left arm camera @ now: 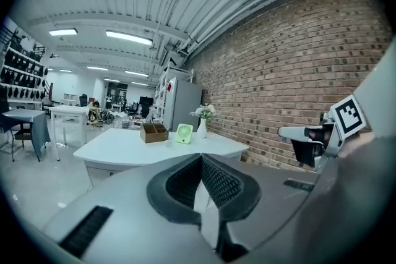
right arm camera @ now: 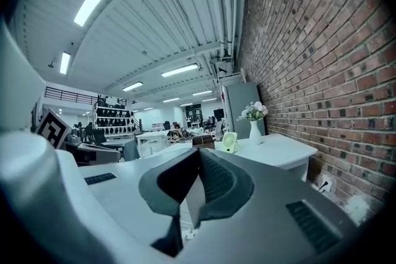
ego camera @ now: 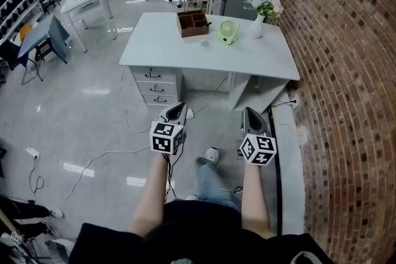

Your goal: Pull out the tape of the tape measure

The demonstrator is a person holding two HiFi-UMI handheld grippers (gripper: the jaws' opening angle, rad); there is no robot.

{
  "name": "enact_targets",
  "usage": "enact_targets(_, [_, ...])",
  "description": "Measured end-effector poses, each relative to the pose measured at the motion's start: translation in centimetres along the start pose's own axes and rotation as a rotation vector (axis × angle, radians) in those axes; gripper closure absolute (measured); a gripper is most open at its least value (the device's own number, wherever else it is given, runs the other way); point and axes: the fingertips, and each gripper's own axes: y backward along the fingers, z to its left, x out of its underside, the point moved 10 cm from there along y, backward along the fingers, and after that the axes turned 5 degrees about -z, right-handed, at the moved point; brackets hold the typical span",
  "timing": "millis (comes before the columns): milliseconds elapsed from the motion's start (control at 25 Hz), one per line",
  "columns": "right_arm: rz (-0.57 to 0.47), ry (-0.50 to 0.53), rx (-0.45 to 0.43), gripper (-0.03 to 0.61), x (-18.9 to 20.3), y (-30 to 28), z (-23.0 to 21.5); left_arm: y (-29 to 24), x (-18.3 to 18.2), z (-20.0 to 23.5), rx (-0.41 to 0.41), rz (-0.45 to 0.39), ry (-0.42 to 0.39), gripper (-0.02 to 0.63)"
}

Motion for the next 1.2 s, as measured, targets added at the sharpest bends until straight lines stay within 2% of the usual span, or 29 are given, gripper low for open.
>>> enact_targets(320, [-0.008,0.002,-0.028,0.575,0.3,-10.1,-3.2,-8.4,-0.6,4.6,-0.029,-0.011,-0.004,0.592])
enact_targets(680, [0.031,-0.012,-0.07,0.575,0.2,-28.2,-9.7,-23.9,-2.0,11.9,-0.082,0.035,0.002,0.592])
enact_targets(960, [0.077,0.017,-0.166,0.575,-1.4,-42.9,-14.3,-36.8,-5.1,17.3,-0.11,0.017,0.011,0.592])
enact_targets(1200, [0.121,-0.007,-0.214,0.575,-0.6,-50.6,-15.9,-43.0,-6.2,20.2,-0.111,0.035,-0.001,0.592])
